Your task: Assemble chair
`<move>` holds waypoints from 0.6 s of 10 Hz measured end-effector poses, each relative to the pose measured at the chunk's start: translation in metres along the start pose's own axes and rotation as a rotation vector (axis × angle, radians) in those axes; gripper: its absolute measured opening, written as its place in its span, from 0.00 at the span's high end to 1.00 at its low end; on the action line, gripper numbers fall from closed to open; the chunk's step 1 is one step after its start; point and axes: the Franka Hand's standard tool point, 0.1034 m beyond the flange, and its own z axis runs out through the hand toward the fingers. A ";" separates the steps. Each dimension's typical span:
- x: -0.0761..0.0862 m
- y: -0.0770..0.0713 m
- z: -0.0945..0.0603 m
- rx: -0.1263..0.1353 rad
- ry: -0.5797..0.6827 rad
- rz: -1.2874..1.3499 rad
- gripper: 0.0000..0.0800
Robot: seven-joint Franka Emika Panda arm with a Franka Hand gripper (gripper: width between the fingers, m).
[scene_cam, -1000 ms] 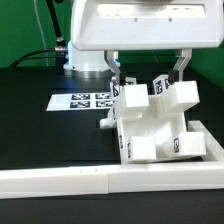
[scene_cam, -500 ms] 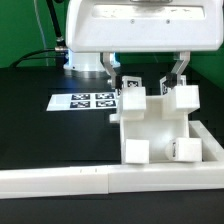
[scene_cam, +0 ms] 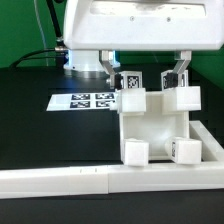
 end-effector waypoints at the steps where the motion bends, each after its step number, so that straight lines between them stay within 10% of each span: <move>1: 0.003 0.001 0.000 -0.002 0.005 0.002 0.19; 6: -0.003 0.003 -0.002 -0.002 0.010 0.036 0.19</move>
Offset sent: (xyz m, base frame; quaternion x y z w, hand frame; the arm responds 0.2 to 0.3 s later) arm 0.0023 -0.0025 -0.0051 -0.0011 -0.0077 0.0073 0.9999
